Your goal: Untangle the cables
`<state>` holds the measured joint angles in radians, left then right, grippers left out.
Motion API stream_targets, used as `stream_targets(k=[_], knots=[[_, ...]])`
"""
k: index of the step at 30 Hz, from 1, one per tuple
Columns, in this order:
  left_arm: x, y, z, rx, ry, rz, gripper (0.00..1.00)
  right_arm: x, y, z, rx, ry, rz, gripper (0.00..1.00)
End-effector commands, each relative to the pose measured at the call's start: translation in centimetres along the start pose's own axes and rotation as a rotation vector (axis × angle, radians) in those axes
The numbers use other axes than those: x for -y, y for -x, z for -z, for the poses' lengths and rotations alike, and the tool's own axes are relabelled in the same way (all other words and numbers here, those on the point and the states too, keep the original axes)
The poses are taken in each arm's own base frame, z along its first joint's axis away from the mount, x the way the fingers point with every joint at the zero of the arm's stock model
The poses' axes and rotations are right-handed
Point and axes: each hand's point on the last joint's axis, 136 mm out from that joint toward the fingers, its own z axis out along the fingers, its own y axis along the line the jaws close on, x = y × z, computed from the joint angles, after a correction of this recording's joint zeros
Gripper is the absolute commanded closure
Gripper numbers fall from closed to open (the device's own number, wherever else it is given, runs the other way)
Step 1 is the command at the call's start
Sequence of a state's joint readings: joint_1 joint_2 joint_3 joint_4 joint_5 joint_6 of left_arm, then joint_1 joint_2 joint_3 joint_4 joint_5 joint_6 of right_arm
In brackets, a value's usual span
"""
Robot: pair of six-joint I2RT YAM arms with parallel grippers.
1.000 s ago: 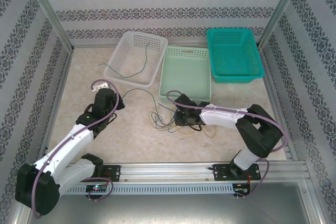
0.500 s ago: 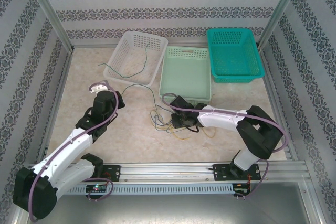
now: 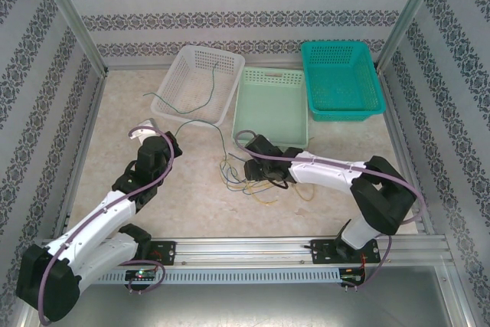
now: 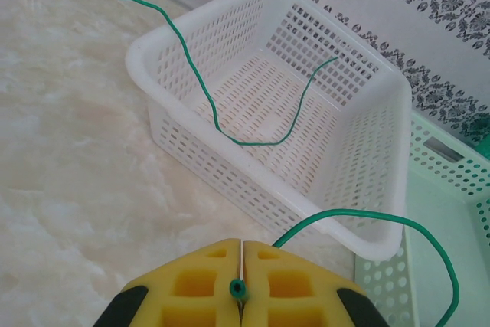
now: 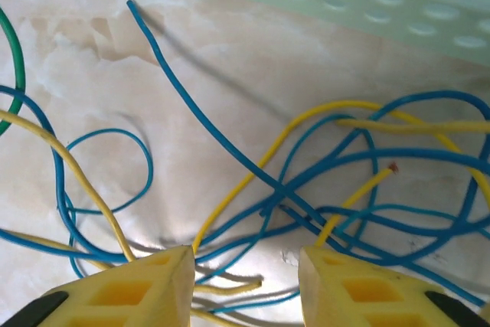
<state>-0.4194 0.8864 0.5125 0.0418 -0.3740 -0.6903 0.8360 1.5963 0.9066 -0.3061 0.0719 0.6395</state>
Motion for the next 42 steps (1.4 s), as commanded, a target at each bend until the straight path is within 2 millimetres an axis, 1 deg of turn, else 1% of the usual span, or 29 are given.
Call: stream_targets(k=[1,4,7,11,13,15,17,20,23,25,27,30,33,37,42], knots=[[0.6,2.6,0.6,0.102,0.003,0.0,1.0,0.4,-1.2,-1.0,-0.045,-0.053,0.044,0.67],[1.2,3.9,1.2,0.145,-0.016,-0.025,1.0,1.0,-2.2,-1.7,-0.077,-0.082,0.056,0.76],[1.5,4.5,1.5,0.162,-0.026,-0.01,1.0,1.9,-3.2,-2.4,-0.117,-0.128,0.047,0.84],[1.0,5.4,2.1,0.2,-0.008,-0.009,1.0,2.6,-4.3,-2.8,-0.157,-0.16,0.053,0.89],[0.9,6.2,2.5,0.229,-0.001,-0.018,1.0,2.4,-4.3,-2.6,-0.144,-0.153,0.063,0.9],[1.0,6.5,2.6,0.242,-0.003,-0.029,1.0,1.6,-3.9,-2.3,-0.116,-0.11,0.071,0.9],[1.3,6.0,2.3,0.223,-0.017,-0.031,1.0,0.5,-3.2,-2.0,-0.083,-0.051,0.074,0.9],[1.7,4.0,1.2,0.153,-0.046,0.0,1.0,-0.9,-1.7,-1.0,-0.038,0.006,0.067,0.86],[1.4,2.2,0.3,0.112,-0.037,0.032,1.0,-1.9,-1.0,-0.7,-0.023,0.03,0.071,0.86],[0.8,1.8,0.2,0.109,0.009,0.022,1.0,-2.0,-1.1,-0.8,-0.026,0.029,0.077,0.89],[0.5,1.8,0.2,0.115,0.039,0.003,1.0,-2.2,-1.4,-0.9,-0.025,0.04,0.078,0.91],[0.8,1.8,0.0,0.121,0.026,0.003,1.0,-2.3,-1.8,-1.1,-0.033,0.054,0.067,0.92],[1.2,1.1,-0.5,0.096,0.021,0.002,1.0,-2.3,-1.9,-1.5,-0.041,0.051,0.051,0.92],[1.3,0.1,-0.8,0.084,0.052,-0.041,1.0,-2.6,-1.6,-1.4,-0.029,0.054,0.044,0.92],[0.8,-0.1,-0.9,0.107,0.085,-0.077,1.0,-2.6,-1.1,-1.0,-0.014,0.047,0.057,0.91]])
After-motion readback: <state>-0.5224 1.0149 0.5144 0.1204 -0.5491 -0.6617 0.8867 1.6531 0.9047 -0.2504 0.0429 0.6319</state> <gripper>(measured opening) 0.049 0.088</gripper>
